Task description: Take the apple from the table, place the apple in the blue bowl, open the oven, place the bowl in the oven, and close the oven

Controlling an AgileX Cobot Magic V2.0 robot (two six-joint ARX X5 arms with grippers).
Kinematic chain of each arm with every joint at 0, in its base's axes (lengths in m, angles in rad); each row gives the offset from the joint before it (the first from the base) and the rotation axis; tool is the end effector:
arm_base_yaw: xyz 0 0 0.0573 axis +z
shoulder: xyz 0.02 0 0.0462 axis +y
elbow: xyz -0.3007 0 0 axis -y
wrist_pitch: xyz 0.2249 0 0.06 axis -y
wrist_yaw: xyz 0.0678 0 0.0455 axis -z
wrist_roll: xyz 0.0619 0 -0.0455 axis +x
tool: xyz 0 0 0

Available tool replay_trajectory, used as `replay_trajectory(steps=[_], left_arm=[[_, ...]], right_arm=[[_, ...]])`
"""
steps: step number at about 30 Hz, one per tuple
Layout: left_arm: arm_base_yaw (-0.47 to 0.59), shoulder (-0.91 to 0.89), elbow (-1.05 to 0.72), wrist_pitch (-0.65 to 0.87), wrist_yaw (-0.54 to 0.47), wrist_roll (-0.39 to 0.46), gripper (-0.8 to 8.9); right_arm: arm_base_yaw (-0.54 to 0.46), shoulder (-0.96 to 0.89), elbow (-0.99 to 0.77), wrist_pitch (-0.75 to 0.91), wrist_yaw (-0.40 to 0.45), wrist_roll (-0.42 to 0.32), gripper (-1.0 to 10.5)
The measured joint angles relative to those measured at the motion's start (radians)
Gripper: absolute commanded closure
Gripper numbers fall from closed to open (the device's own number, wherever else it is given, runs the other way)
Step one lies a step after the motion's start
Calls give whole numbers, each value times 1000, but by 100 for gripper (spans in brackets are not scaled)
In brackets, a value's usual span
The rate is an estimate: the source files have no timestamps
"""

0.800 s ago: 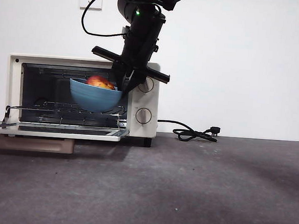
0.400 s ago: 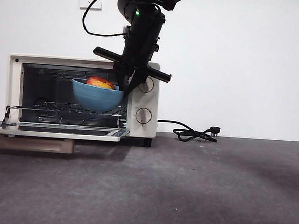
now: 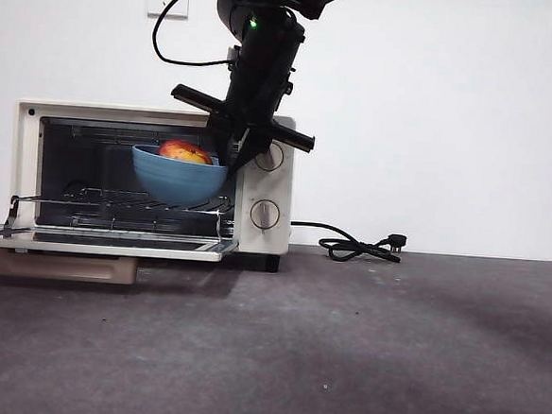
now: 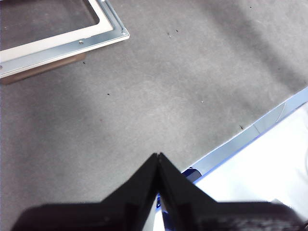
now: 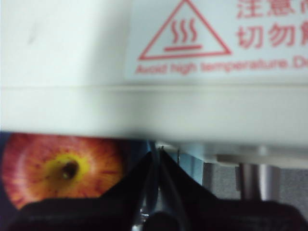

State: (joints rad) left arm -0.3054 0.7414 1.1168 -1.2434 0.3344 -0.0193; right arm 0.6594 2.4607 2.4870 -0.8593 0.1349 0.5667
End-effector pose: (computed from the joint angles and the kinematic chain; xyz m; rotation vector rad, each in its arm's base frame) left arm 0.0579 -0.0395 0.3485 -0.0302 0.8879 -0.5901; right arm 0.4507 0.3388 0.2631 0.2007 0.8810 0.2560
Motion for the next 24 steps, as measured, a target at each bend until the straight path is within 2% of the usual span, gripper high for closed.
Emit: replay_trajectory(steps=[2, 9, 24], left_arm=[[0, 0, 0, 0, 0, 0, 818], [0, 0, 0, -7, 0, 0, 818], [0, 0, 0, -21, 0, 2, 818]], right_arm=[[0, 0, 0, 16, 0, 4, 780], [3, 0, 2, 23, 33, 7, 783], [2, 0, 2, 28, 34, 5, 784]])
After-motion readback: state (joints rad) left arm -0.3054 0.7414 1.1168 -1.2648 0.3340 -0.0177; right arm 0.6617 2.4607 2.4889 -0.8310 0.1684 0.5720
